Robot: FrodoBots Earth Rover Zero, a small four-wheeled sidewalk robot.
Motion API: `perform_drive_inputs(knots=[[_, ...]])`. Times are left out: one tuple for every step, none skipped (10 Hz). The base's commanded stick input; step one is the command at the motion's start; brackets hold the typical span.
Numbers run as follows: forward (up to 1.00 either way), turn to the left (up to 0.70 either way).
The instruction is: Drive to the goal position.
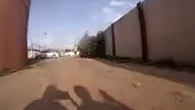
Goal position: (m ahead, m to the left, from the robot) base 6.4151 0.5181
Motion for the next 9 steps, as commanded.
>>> perform_drive_inputs(knots=[[1.0,0.0],[1.0,0.0],[1.0,0.0],[1.0,0.0],[1.0,0.0],[1.0,0.0],[1.0,0.0],[1.0,0.0],[1.0,0.0]])
